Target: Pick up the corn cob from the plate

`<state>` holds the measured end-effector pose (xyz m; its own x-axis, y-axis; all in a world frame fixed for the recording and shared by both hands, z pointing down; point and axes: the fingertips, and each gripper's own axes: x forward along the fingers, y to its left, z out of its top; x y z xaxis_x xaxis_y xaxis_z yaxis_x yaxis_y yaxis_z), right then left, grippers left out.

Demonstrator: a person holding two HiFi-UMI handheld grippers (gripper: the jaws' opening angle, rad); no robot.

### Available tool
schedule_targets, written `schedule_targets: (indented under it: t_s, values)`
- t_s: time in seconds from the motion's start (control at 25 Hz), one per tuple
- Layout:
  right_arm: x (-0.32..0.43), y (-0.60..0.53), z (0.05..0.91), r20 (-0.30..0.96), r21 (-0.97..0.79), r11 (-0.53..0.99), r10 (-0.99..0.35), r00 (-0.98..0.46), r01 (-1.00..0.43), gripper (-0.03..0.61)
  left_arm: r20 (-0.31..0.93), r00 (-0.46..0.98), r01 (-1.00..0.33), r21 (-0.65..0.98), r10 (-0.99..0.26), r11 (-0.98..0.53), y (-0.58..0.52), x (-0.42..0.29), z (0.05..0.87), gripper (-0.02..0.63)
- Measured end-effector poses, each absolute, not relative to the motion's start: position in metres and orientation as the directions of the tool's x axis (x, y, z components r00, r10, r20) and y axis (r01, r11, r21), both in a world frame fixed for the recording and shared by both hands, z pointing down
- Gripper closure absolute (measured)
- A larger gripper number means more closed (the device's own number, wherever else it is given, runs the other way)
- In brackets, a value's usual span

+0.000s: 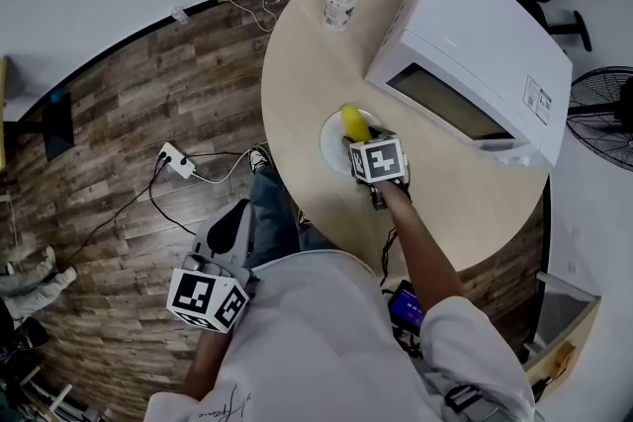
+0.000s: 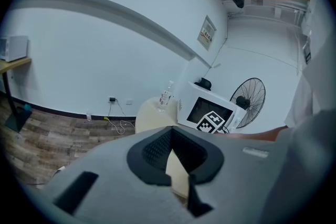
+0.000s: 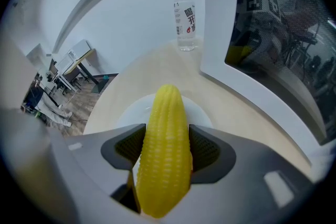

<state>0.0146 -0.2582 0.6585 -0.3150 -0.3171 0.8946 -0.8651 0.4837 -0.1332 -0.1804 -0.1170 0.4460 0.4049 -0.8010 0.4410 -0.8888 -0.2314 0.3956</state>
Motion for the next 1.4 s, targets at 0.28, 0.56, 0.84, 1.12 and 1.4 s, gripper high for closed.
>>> schedule_targets:
  t_s: [0.28, 0.56, 0.84, 1.12, 1.4]
  values:
    - [0.019, -0.257, 0.654, 0.892, -0.153, 0.458, -0.318, -0.322, -0.876, 0.307, 0.435, 0.413, -0.886, 0.393, -0.800, -0.245, -0.115, -0.179, 0.442, 0.620]
    - [0.022, -0.255, 0.651, 0.889, -0.164, 0.451, -0.318, -0.330, -0.877, 0.308, 0.427, 0.418, -0.884, 0.395, -0.802, -0.250, -0.112, -0.176, 0.442, 0.620]
    - [0.023, -0.253, 0.645, 0.885, -0.164, 0.446, -0.328, -0.331, -0.880, 0.307, 0.418, 0.420, -0.882, 0.396, -0.805, -0.254, -0.108, -0.175, 0.439, 0.620]
    - [0.023, -0.250, 0.639, 0.877, -0.173, 0.447, -0.335, -0.344, -0.877, 0.307, 0.411, 0.421, -0.882, 0.393, -0.808, -0.260, -0.104, -0.173, 0.437, 0.620]
    - [0.026, -0.248, 0.632, 0.870, -0.171, 0.440, -0.353, -0.345, -0.882, 0.307, 0.402, 0.431, -0.879, 0.391, -0.808, -0.274, -0.103, -0.170, 0.435, 0.620]
